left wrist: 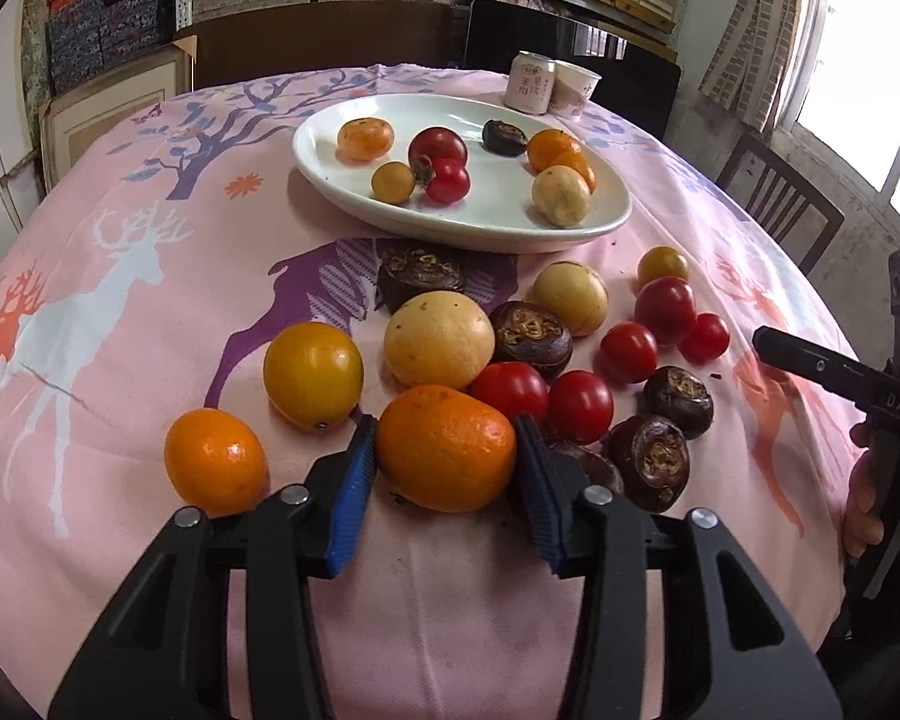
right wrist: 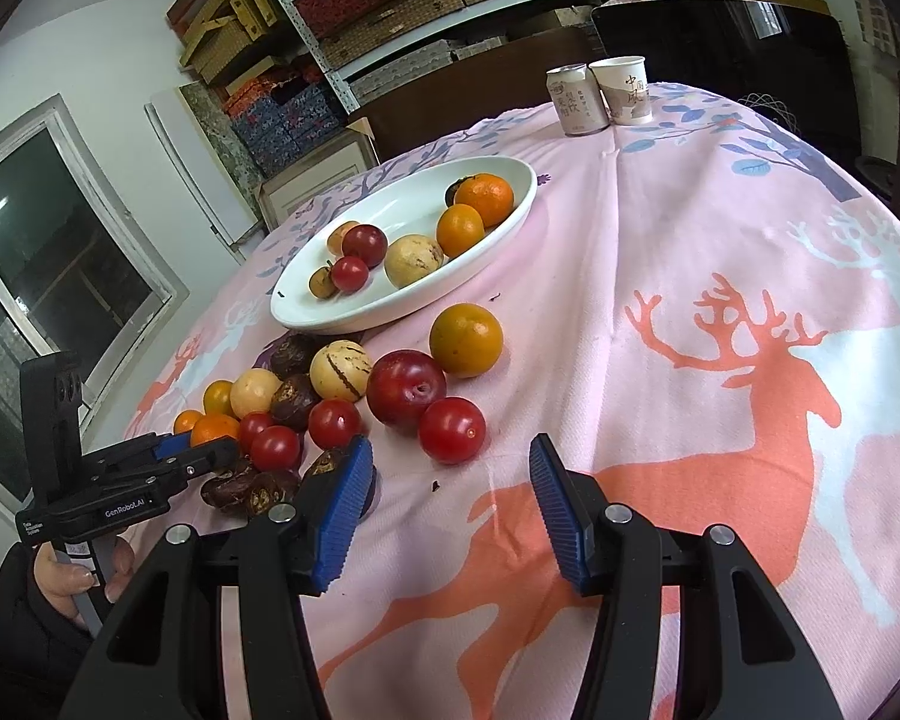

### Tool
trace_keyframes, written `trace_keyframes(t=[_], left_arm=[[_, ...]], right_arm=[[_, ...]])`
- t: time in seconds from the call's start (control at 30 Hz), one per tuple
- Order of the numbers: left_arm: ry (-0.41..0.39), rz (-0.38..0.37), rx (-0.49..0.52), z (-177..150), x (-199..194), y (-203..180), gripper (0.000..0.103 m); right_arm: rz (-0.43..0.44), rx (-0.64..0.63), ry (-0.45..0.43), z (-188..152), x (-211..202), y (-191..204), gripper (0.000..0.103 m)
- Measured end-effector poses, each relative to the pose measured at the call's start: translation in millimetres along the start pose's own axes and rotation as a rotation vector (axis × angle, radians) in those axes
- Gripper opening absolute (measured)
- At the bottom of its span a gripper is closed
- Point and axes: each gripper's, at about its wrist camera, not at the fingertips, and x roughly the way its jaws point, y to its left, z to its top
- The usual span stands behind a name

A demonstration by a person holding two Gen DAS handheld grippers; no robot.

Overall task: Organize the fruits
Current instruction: 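Grasp the large tangerine with the left gripper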

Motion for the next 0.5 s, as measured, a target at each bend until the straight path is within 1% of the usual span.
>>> trace_keyframes(t=[0.17, 0.5], left_arm=[[0.0, -0.021, -0.022, -3.0, -2.3, 1.1, 0.044], [-0.005, 0.0, -0.006, -9.4, -9.9, -0.9, 0.044]], right_arm=[[0.001, 0.001, -0.001, 0.0, -1.1, 0.3, 0.055], [0.0, 0.003, -0.001, 0.1, -1.2, 0.0, 0.055]])
